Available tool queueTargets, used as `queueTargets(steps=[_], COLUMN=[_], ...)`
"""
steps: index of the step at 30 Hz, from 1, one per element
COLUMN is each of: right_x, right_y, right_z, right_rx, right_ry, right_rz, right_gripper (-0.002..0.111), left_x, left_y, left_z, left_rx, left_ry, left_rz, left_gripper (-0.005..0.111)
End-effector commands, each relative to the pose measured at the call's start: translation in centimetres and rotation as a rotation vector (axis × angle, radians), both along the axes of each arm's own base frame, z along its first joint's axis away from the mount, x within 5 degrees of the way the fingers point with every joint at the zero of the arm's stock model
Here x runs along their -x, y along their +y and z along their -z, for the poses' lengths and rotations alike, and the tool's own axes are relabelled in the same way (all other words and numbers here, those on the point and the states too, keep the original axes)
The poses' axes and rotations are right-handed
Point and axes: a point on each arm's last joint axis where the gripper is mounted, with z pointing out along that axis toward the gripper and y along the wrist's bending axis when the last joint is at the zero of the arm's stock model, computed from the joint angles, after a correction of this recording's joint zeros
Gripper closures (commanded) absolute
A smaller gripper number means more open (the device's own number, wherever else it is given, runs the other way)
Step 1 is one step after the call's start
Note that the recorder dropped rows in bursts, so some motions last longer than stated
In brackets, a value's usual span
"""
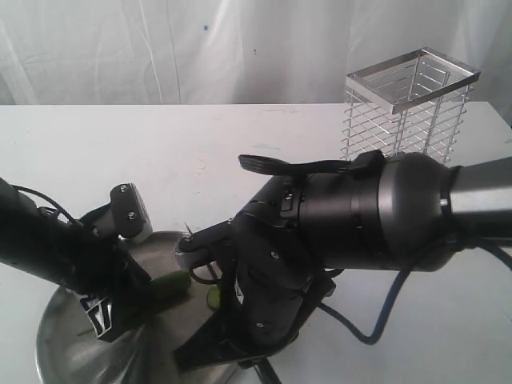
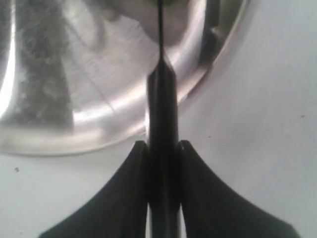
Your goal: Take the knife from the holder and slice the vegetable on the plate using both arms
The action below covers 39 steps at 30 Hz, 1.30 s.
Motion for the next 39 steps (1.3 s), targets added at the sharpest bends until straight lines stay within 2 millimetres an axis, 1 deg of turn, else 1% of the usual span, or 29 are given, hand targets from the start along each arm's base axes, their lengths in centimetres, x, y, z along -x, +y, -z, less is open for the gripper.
queueTargets(steps=[1, 3, 5, 7, 8, 11, 12, 13, 14, 16, 17, 18, 19, 20, 21, 22, 23, 26, 29, 31, 34, 37, 39], right_x=[0.5, 0.5, 0.4, 0.3, 0.3, 0.2, 0.0, 0.0, -0.3, -0.7, -1.0, -1.4, -1.6, -2.2, -2.3, -2.6, -2.6, -2.4, -2.4, -3.0, -4.3, -5.4, -5.7], right_y=[0.4, 0.6, 0.6, 0.7, 0.7, 1.0, 1.1, 1.2, 1.6, 2.2, 2.4, 2.6, 2.7, 2.6, 2.6, 2.5, 2.5, 2.4, 2.4, 2.3, 1.9, 1.6, 1.5], right_z=[-0.3, -0.1, 0.1, 0.4, 0.6, 1.4, 1.5, 1.8, 2.1, 2.2, 2.1, 2.1, 2.1, 2.2, 2.2, 2.3, 2.2, 1.7, 0.3, -0.5, -1.7, -2.5, -2.6], right_rx=[-0.066, -0.078, -0.076, -0.071, -0.064, -0.044, -0.039, -0.030, -0.027, -0.035, -0.039, -0.037, -0.031, -0.013, -0.008, -0.002, -0.003, 0.043, 0.070, 0.073, 0.055, 0.013, -0.008], right_ry=[0.059, 0.059, 0.059, 0.062, 0.062, 0.075, 0.079, 0.085, 0.087, 0.079, 0.075, 0.081, 0.087, 0.101, 0.109, 0.118, 0.119, 0.166, 0.183, 0.191, 0.201, 0.228, 0.241], right_rz=[-0.030, -0.023, -0.022, -0.024, -0.033, -0.040, -0.041, -0.042, -0.042, -0.042, -0.041, -0.034, -0.031, -0.019, -0.015, -0.007, -0.005, -0.012, -0.064, -0.074, -0.044, -0.008, 0.008], right_gripper=[0.108, 0.108, 0.108, 0.108, 0.108, 0.108, 0.108, 0.108, 0.108, 0.108, 0.108, 0.108, 0.108, 0.108, 0.108, 0.108, 0.108, 0.108, 0.108, 0.108, 0.108, 0.108, 0.108], left_x=[-0.4, -0.3, -0.2, -0.3, -0.5, -1.2, -1.4, -1.5, -1.7, -2.1, -2.3, -2.8, -3.0, -3.2, -3.3, -3.5, -3.8, -4.3, -5.1, -5.4, -5.8, -6.0, -6.2], left_y=[0.4, 0.3, 0.3, 0.2, 0.1, -0.7, -0.9, -1.1, -1.2, -1.0, -0.9, -0.6, -0.5, -0.3, -0.4, -0.4, -0.6, -1.5, -1.4, -1.2, -1.0, -1.3, -1.6], left_z=[0.3, 0.3, 0.2, 0.1, -0.1, -1.1, -1.5, -2.0, -2.9, -4.1, -4.3, -4.4, -4.4, -4.3, -4.2, -4.3, -4.4, -4.5, -3.9, -3.9, -4.1, -4.8, -5.3], left_rx=[0.004, 0.013, 0.018, 0.037, 0.075, 0.226, 0.256, 0.276, 0.283, 0.274, 0.272, 0.278, 0.279, 0.280, 0.290, 0.306, 0.325, 0.395, 0.405, 0.419, 0.435, 0.482, 0.505], left_ry=[0.001, 0.010, 0.013, 0.017, 0.025, 0.056, 0.057, 0.053, 0.023, -0.040, -0.052, -0.058, -0.062, -0.062, -0.055, -0.055, -0.053, -0.005, 0.004, 0.005, -0.005, -0.003, -0.004], left_rz=[-0.066, -0.057, -0.055, -0.081, -0.125, -0.236, -0.238, -0.219, -0.189, -0.214, -0.245, -0.317, -0.350, -0.384, -0.397, -0.412, -0.413, -0.362, -0.425, -0.478, -0.522, -0.483, -0.455], left_gripper=[0.096, 0.082, 0.065, 0.055, 0.050, 0.043, 0.042, 0.042, 0.042, 0.042, 0.044, 0.051, 0.058, 0.076, 0.086, 0.102, 0.107, 0.107, 0.107, 0.107, 0.107, 0.107, 0.107])
